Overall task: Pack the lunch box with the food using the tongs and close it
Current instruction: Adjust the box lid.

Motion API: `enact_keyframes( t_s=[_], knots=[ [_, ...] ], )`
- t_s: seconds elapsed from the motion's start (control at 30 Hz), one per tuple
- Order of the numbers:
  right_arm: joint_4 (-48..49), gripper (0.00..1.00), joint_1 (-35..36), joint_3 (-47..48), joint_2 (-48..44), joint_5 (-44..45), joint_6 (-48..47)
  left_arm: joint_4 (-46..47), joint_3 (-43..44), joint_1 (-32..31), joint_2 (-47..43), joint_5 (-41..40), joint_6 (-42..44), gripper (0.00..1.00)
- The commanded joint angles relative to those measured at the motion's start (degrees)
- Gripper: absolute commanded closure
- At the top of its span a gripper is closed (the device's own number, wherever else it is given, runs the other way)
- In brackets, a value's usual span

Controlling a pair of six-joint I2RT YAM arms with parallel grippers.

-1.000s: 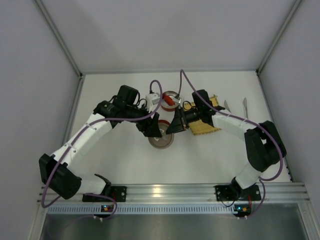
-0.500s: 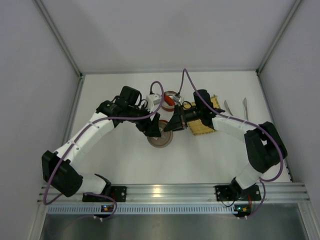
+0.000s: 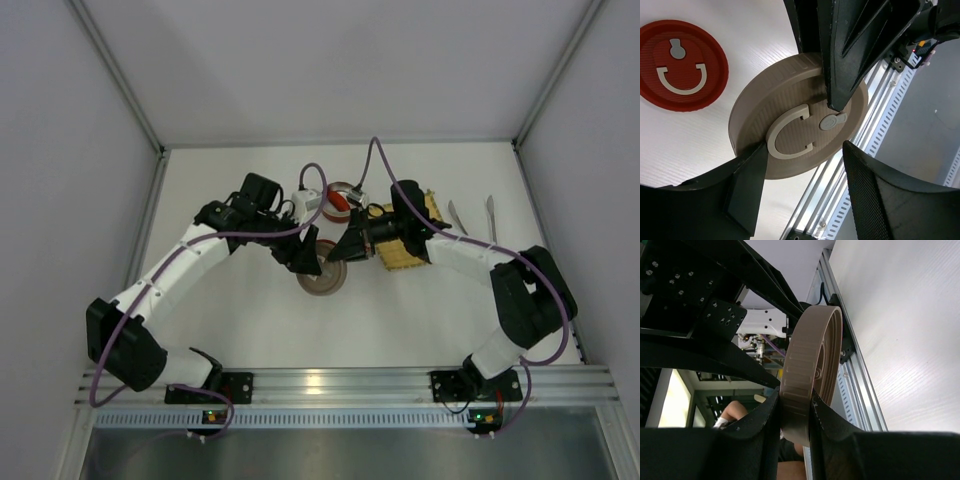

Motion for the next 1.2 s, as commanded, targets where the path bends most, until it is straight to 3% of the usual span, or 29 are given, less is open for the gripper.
enact_keyframes(
  t_s=[0.0,0.4,0.53,0.67,0.77,0.8,0.9,1.07,1.17],
  knots=[
    [7.70,1.00,0.83,0.26,-2.12,0.32,1.36,4.22,0.18,-0.35,0.15,10.63,-2.30,0.35],
    [5.42,1.00,0.83,0.08,-2.12,2.43,-2.94,8.44,-0.17,2.81,0.94,29.53,-9.76,0.45],
    [1.73,1.00,0.83,0.87,-2.73,4.35,-5.84,14.23,-1.66,3.25,-0.20,32.17,-15.64,0.45],
    [-4.69,1.00,1.00,2.27,-3.26,6.47,-11.29,27.22,-4.30,3.25,-1.61,33.32,-27.32,0.44],
    [-5.49,1.00,0.83,2.45,-3.35,6.12,-11.12,23.32,-1.86,3.17,-1.87,29.30,-21.05,0.43],
    [-4.36,1.00,0.57,2.10,-3.43,6.03,-10.68,17.47,-0.80,3.25,-2.14,26.84,-18.41,0.41],
    [2.56,1.00,-1.36,0.53,-4.05,4.72,-6.56,15.03,-2.10,4.65,-5.55,15.86,-15.22,0.33],
    [15.93,1.00,-4.79,-0.80,-4.75,2.17,3.81,19.95,-11.32,17.80,-10.66,17.75,-20.22,0.30],
    [30.15,1.00,-5.50,-1.85,-4.93,1.20,13.82,18.29,-12.13,20.48,-8.22,21.62,-18.40,0.31]
  ],
)
